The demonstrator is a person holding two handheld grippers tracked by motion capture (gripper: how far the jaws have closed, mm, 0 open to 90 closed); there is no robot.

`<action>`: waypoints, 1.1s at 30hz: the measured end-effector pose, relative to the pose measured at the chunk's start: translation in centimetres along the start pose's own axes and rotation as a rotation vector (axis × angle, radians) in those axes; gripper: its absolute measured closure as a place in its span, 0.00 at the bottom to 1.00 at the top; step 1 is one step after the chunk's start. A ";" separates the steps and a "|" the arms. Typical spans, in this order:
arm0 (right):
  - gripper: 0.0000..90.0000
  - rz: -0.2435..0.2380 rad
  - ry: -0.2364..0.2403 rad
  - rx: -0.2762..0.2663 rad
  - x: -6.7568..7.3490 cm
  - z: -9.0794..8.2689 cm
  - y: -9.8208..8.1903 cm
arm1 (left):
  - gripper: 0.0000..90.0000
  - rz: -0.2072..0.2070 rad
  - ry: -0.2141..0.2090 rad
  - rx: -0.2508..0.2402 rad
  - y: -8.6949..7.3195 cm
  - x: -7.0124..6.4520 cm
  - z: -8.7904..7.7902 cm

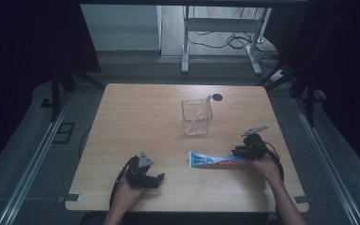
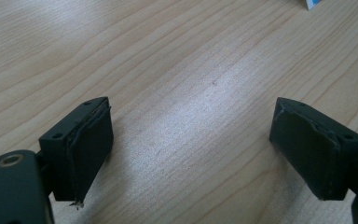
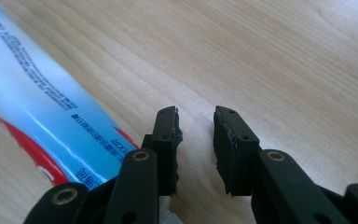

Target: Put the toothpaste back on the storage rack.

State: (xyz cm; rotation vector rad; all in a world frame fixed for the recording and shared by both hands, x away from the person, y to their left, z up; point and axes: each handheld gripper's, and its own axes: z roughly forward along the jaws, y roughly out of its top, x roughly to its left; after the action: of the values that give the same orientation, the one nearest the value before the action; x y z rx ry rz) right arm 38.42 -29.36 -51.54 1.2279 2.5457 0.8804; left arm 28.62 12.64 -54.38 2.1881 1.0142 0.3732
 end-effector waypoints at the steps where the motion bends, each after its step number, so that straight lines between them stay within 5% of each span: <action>1: 0.77 0.001 0.003 -0.002 0.1 -0.1 -0.2 | 0.15 0.000 0.000 0.000 0.0 0.0 0.0; 27: 0.71 -0.058 0.066 -0.031 5.2 -2.8 -4.8 | 0.15 0.001 0.002 0.003 0.0 0.0 0.0; 33: 0.66 -0.049 0.053 -0.036 5.1 -3.9 -4.4 | 0.15 0.001 0.002 0.003 0.0 0.0 0.0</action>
State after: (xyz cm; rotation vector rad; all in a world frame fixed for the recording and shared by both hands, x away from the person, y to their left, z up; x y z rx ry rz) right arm 30.72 -29.33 -50.53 1.1420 2.5776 0.9559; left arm 28.59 12.65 -54.36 2.1913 1.0156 0.3747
